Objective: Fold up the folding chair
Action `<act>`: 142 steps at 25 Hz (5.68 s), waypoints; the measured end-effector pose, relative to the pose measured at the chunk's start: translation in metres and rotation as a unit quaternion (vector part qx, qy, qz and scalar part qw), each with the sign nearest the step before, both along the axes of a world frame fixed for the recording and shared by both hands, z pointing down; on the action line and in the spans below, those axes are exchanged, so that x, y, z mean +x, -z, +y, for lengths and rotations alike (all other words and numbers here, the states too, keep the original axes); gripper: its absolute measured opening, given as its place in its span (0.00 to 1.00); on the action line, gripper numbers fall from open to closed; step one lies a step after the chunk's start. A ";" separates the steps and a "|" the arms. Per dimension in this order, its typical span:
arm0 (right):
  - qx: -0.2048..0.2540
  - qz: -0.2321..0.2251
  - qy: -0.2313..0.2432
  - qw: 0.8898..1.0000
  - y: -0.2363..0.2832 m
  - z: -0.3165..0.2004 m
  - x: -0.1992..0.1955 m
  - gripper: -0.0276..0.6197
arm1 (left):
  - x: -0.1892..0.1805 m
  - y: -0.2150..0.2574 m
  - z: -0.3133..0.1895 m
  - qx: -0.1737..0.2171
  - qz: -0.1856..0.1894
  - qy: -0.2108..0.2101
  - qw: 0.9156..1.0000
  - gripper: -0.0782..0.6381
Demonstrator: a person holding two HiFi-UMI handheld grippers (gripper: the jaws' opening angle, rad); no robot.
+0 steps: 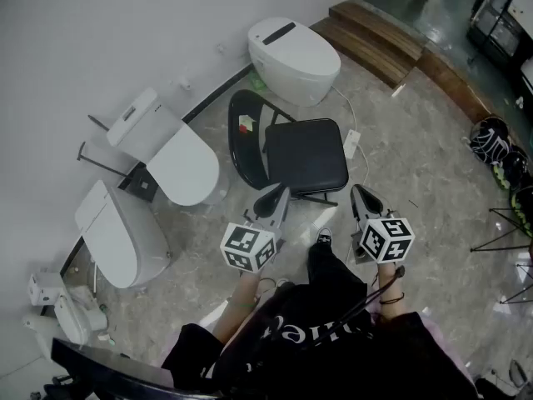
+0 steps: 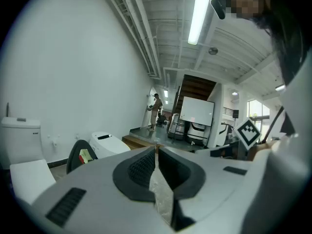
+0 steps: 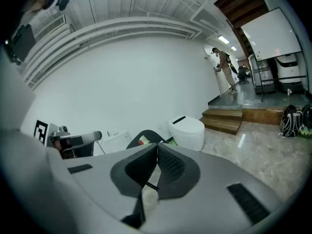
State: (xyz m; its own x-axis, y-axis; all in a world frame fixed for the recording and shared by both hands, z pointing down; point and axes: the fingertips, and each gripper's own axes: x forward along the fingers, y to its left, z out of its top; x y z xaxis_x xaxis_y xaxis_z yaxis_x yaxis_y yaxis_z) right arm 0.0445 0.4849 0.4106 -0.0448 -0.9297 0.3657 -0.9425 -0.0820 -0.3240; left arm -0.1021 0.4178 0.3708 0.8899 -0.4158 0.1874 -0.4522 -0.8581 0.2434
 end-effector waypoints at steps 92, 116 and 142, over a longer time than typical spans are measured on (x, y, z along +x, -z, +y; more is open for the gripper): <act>-0.213 -0.383 0.070 0.896 -0.591 -0.297 0.250 0.57 | 0.072 -0.231 -0.479 -0.128 -0.207 -0.079 0.967 0.39; -0.095 -0.411 0.047 0.906 -0.340 -0.362 0.148 0.39 | 0.134 -0.075 -0.421 -0.194 -0.073 -0.146 0.967 0.39; -0.160 -0.391 0.141 0.895 -0.234 -0.495 -0.023 0.28 | 0.035 -0.035 -0.495 -0.219 -0.120 -0.090 0.964 0.35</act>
State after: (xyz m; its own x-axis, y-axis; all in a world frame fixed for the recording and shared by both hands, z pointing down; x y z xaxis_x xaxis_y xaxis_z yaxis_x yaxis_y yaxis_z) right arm 0.0212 -0.0105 0.6450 -0.6201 -0.6942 0.3654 -0.4357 -0.0826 -0.8963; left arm -0.0669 -0.0772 0.4054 0.8490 -0.0935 0.5200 -0.3949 -0.7661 0.5070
